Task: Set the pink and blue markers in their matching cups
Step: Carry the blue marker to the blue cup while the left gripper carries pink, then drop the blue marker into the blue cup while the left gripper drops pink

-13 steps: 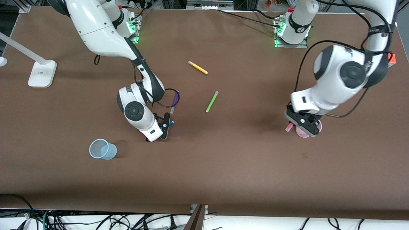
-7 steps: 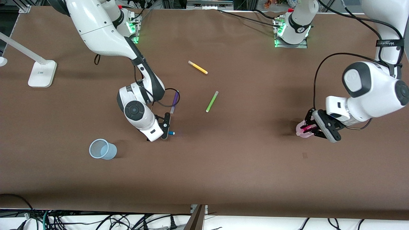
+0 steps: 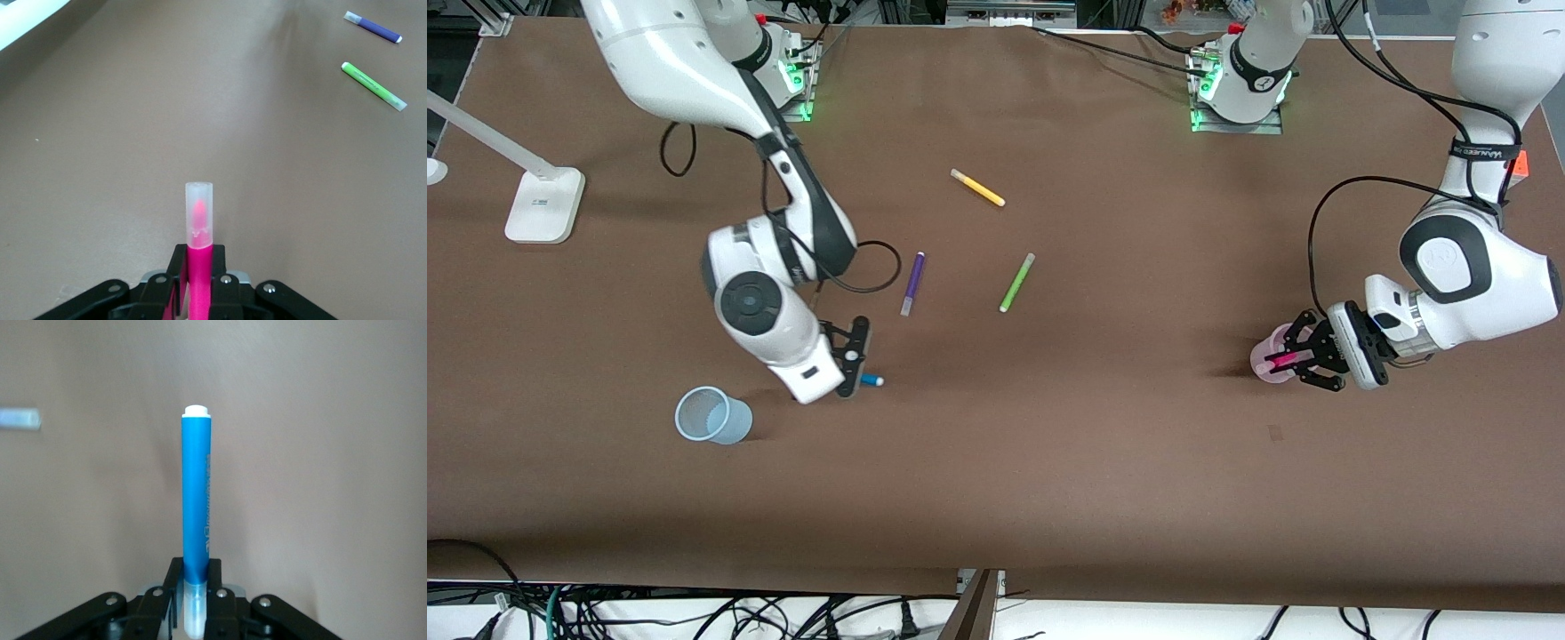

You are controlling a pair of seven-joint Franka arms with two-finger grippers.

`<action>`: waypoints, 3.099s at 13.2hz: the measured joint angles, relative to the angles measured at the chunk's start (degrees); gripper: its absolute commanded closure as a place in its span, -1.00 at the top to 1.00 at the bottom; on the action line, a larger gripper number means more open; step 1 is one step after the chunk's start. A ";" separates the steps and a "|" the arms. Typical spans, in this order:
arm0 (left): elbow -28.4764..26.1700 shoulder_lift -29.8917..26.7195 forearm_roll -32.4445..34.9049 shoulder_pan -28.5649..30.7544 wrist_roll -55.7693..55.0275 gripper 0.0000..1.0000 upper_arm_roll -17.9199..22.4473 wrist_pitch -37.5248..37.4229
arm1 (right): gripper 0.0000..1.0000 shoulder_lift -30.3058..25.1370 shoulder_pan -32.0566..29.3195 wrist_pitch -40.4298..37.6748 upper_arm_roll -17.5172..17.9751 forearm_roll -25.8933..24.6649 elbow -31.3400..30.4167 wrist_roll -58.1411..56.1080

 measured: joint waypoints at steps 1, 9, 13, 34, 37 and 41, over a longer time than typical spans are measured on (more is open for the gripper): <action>-0.45 0.00 -0.59 0.28 0.90 -1.00 -0.03 -0.12 | -0.73 -1.14 -0.11 -3.52 -0.95 -1.30 1.32 -0.08; -0.93 0.00 -1.07 4.56 2.60 1.00 -0.08 -4.77 | -0.73 -2.80 -0.16 -17.01 -5.10 -25.69 6.77 -3.32; -0.54 -0.97 -1.30 4.92 -0.41 1.00 -0.25 -6.16 | -0.73 -1.12 -0.35 -17.74 -7.57 -32.78 6.66 -3.71; 20.97 -21.55 43.40 2.48 -104.76 1.00 -17.51 -43.66 | 1.00 6.69 -1.40 -5.61 -8.88 -37.30 9.12 -3.66; 20.97 -21.55 43.53 2.34 -104.83 1.00 -17.48 -43.85 | 1.00 5.84 -1.50 -5.72 -10.28 -26.69 12.38 -2.70; 20.98 -21.53 43.54 1.96 -104.83 1.00 -17.38 -43.89 | 1.00 2.66 -2.28 -5.81 -13.85 -8.98 13.68 5.75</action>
